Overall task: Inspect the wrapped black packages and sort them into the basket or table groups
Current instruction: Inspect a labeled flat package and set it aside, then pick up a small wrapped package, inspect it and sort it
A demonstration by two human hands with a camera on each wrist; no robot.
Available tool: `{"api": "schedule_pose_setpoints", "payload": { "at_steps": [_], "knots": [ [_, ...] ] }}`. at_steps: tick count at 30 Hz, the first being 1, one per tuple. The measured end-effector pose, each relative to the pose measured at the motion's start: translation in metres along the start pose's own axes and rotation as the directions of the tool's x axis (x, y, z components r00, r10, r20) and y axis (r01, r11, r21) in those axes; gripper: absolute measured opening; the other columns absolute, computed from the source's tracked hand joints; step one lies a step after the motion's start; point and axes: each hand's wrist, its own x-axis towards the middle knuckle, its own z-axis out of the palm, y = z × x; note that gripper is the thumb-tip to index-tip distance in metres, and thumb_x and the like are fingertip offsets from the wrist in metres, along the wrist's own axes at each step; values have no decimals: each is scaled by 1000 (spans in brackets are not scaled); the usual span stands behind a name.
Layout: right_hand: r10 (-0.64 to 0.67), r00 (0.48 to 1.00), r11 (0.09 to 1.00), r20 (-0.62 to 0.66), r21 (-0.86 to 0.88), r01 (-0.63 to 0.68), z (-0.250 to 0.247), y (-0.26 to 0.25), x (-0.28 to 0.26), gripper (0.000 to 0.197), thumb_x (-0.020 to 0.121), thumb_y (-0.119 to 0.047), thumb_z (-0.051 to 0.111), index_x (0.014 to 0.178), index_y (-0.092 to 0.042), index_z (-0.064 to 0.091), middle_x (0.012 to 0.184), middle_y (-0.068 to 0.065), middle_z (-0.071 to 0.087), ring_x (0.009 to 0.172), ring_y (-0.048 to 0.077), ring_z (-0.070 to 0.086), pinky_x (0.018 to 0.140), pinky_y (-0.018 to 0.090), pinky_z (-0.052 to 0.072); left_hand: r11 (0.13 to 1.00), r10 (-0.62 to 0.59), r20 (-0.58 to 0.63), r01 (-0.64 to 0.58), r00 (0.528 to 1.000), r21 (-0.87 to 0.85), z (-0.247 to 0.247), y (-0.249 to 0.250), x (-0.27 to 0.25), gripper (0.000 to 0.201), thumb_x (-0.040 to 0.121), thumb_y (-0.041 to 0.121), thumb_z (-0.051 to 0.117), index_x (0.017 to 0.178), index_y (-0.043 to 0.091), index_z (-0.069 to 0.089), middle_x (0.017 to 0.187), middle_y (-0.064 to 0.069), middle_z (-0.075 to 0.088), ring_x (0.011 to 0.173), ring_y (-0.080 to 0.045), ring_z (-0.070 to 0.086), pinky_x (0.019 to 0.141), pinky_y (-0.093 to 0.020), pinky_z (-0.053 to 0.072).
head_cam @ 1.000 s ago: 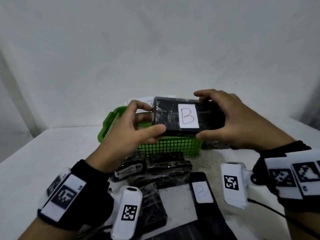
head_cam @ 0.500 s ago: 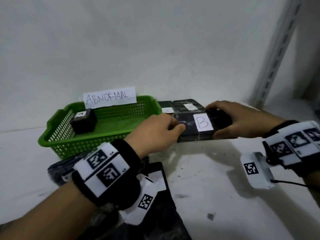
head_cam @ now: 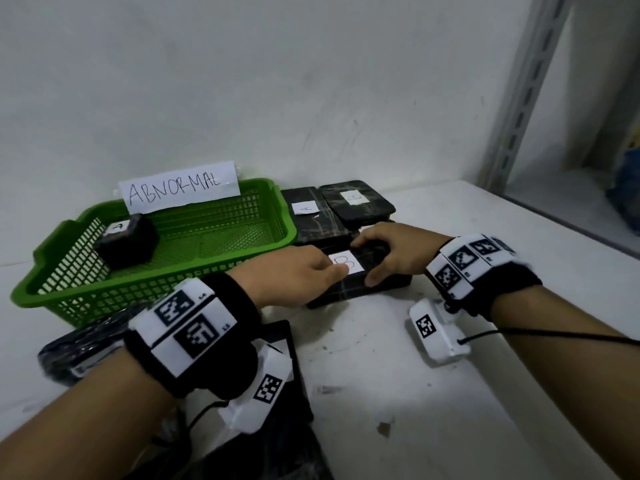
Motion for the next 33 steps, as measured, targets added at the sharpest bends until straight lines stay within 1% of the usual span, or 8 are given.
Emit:
{"api": "schedule_pose_setpoints", "payload": {
  "at_steps": [8, 11, 13, 16, 20, 25, 29, 33],
  "knots": [
    [29, 998, 985, -52, -168, -38, 2, -17, -14, 91, 67, -40, 90, 147, -38, 44, 144, -1, 44, 141, 24, 31, 113, 48, 37, 989, -35, 7, 36, 999, -144, -5, -2, -10, 53, 102, 53, 39, 121, 12, 67, 116, -9, 71, 106, -27, 67, 96, -44, 54],
    [-10, 999, 987, -50, -160, 2, -5, -39, -30, 83, 76, -40, 85, 147, -33, 43, 143, -1, 46, 139, 22, 34, 112, 45, 37, 977, -64, -67, 49, 996, -208, -14, -7, -28, 46, 103, 48, 41, 120, 14, 67, 114, -19, 67, 104, -30, 66, 90, -39, 58],
    [-73, 997, 989, -26, -127, 70, -10, -59, -41, 71, 80, -40, 82, 142, -29, 49, 140, -2, 53, 133, 18, 45, 109, 39, 40, 970, -75, -112, 46, 991, -239, -21, -16, -44, 45, 102, 49, 42, 113, 15, 69, 123, -20, 66, 108, -31, 66, 85, -36, 60],
    [-241, 970, 968, 26, -59, 242, -7, -98, -53, 49, 84, -38, 79, 128, -25, 61, 122, -5, 68, 111, 10, 63, 99, 31, 49, 975, -73, -176, 33, 982, -221, -29, -39, -76, 44, 99, 53, 47, 101, 17, 73, 105, -12, 72, 92, -21, 70, 83, -44, 59],
    [-460, 888, 888, -2, 14, 460, 16, -164, -62, 28, 88, -37, 75, 113, -31, 64, 95, -13, 70, 89, 3, 65, 85, 29, 53, 990, -143, -191, 144, 971, -8, -34, -75, -126, 31, 93, 51, 59, 108, 27, 73, 99, 10, 73, 92, -9, 67, 85, -31, 54],
    [-485, 854, 865, 188, -45, 500, 52, -223, -50, 39, 85, -39, 78, 120, -30, 62, 101, -14, 68, 90, 5, 63, 87, 33, 53, 953, -304, -148, 300, 941, -46, -36, -124, -184, 26, 90, 45, 68, 106, 24, 70, 96, 8, 71, 90, -14, 67, 81, -33, 55],
    [-462, 778, 851, 426, -33, 524, 81, -248, -43, 55, 79, -37, 84, 129, -31, 60, 112, -12, 66, 86, -1, 57, 73, 20, 43, 925, -378, -110, 380, 919, 3, -31, -147, -220, 36, 89, 45, 69, 119, 26, 64, 111, 12, 67, 102, -10, 63, 91, -29, 50],
    [-427, 761, 827, 488, -129, 548, 98, -264, -46, 70, 73, -45, 87, 134, -37, 54, 122, -14, 56, 105, 9, 55, 97, 32, 46, 890, -453, 77, 445, 888, 102, -16, -157, -233, 65, 84, 50, 73, 140, 32, 46, 129, 12, 56, 116, -13, 55, 99, -30, 45]
  ]
}}
